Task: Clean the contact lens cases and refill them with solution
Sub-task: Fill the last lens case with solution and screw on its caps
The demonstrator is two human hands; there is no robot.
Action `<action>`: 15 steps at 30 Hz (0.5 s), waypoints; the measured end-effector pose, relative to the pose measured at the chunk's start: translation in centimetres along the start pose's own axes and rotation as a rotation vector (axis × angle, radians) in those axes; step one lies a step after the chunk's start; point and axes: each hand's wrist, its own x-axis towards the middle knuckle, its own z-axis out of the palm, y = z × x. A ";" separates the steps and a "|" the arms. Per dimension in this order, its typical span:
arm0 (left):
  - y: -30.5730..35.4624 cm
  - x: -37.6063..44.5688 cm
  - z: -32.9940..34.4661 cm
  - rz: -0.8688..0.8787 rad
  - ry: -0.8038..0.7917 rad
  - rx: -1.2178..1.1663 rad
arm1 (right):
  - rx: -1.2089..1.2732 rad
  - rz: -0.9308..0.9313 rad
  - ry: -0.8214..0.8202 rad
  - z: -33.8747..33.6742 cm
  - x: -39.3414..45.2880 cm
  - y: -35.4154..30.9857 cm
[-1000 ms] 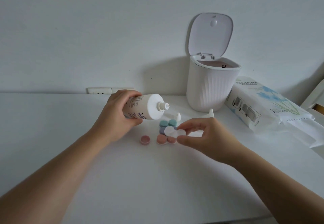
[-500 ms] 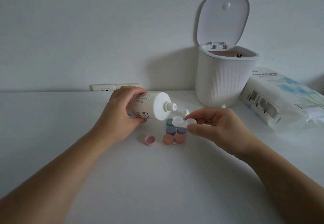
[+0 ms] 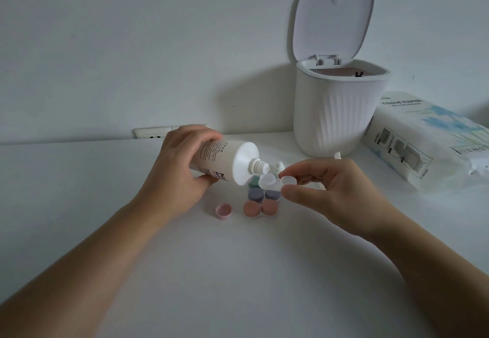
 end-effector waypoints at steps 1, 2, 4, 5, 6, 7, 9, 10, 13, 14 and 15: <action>0.0 0.0 0.0 0.002 0.004 0.004 | -0.008 -0.003 0.002 0.0 0.0 0.0; -0.1 0.1 0.0 0.002 0.007 0.007 | -0.015 -0.006 0.002 0.0 -0.1 -0.1; -0.1 0.1 -0.1 0.003 0.010 0.016 | -0.026 -0.009 0.006 0.1 -0.2 -0.2; -0.2 0.1 -0.1 0.005 0.014 0.023 | -0.033 -0.011 0.011 0.1 -0.2 -0.2; -0.3 0.1 -0.2 0.006 0.018 0.029 | -0.040 -0.010 0.014 0.1 -0.2 -0.2; -0.3 0.1 -0.2 0.007 0.020 0.035 | -0.046 -0.010 0.017 0.1 -0.2 -0.2; -0.1 0.1 -0.3 0.011 0.024 0.042 | -0.058 -0.018 0.022 0.1 -0.2 -0.3; 0.0 0.2 -0.3 0.018 0.027 0.045 | -0.066 -0.022 0.023 0.1 -0.2 -0.3; 0.2 0.3 -0.3 0.044 0.034 0.049 | -0.083 -0.027 0.019 0.1 -0.2 -0.2; 0.2 0.3 -0.3 0.048 0.035 0.052 | -0.087 -0.028 0.019 0.1 -0.2 -0.1; 0.2 0.4 -0.3 0.051 0.034 0.056 | -0.090 -0.029 0.020 0.2 -0.2 -0.1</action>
